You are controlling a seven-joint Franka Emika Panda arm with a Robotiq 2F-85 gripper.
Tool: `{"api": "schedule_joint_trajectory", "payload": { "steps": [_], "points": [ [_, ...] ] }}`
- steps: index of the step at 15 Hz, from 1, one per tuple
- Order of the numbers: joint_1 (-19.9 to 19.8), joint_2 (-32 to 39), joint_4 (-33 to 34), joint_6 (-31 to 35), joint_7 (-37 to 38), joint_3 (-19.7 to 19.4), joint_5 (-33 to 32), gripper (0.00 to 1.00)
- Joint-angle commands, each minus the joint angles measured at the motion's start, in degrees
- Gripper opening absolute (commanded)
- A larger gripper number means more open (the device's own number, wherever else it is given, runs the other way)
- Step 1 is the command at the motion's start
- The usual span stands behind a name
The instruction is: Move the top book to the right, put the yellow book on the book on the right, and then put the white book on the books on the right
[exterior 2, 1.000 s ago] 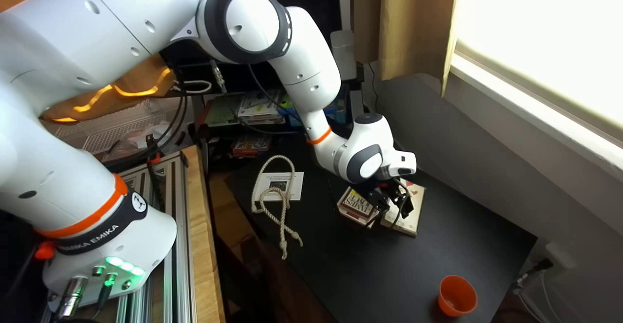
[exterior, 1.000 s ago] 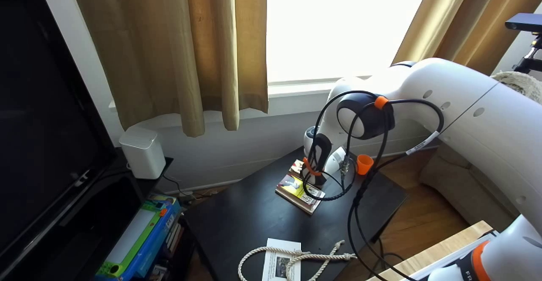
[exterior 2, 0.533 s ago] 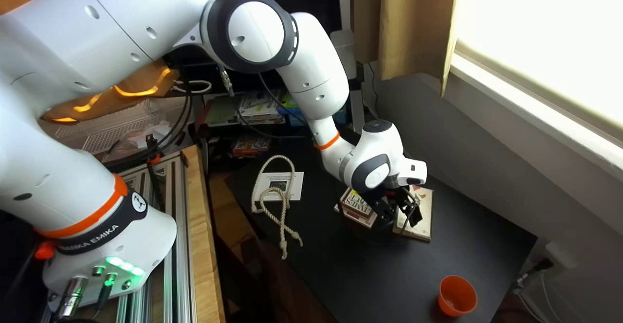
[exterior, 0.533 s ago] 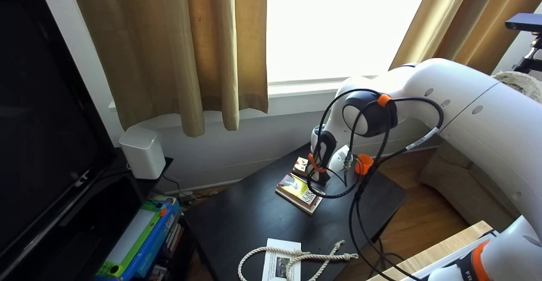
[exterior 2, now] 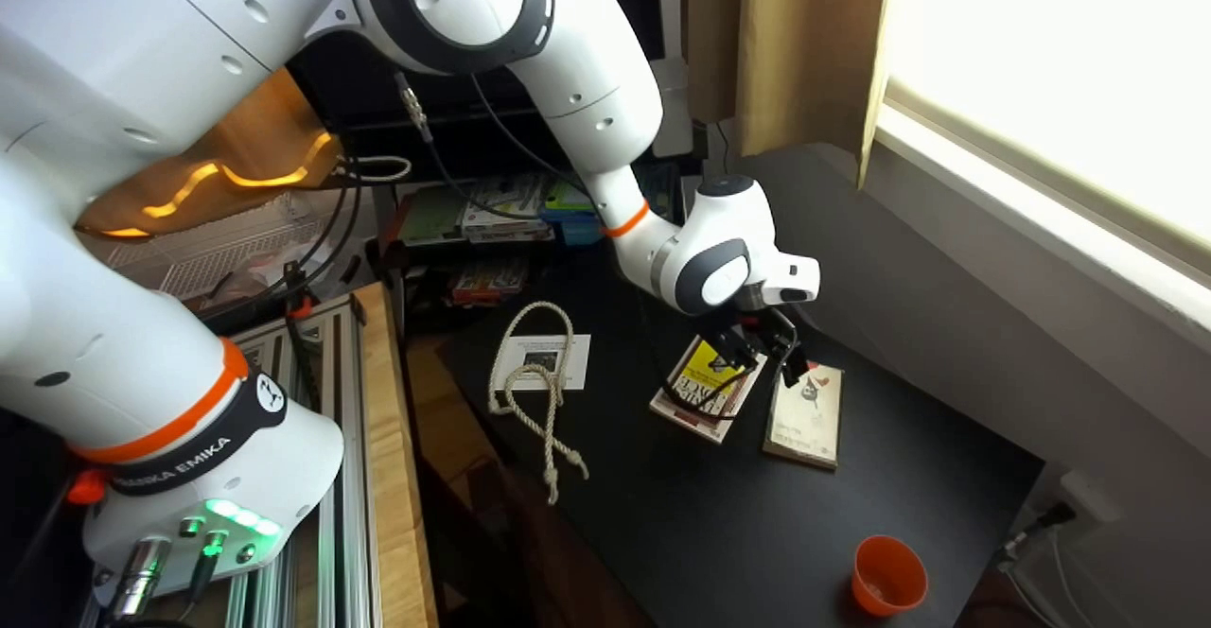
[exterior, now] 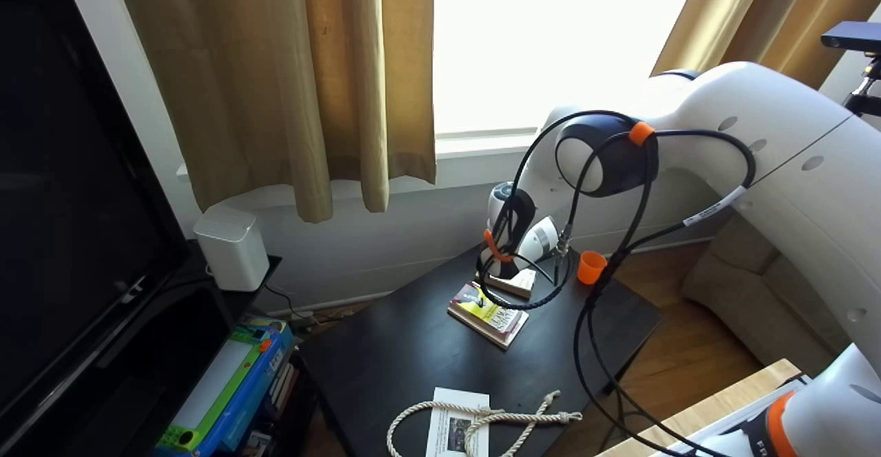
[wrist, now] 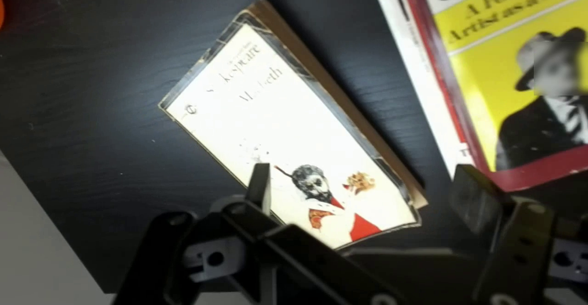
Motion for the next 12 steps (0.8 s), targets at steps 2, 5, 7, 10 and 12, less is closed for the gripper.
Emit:
{"api": "schedule_joint_trajectory", "payload": {
  "steps": [2,5,7,10,12],
  "points": [
    [2.7,-3.4,-1.7,-5.7,3.3,3.0,1.9,1.00],
    [4.4,-1.8,1.2,-8.7,6.0,4.0,1.8,1.00],
    [5.2,-0.6,3.1,-10.4,7.3,4.4,1.6,1.00],
    [5.8,1.9,6.5,-12.7,8.9,4.7,1.5,1.00],
    [6.5,3.9,8.8,-13.7,10.8,4.3,1.6,1.00]
  ]
}}
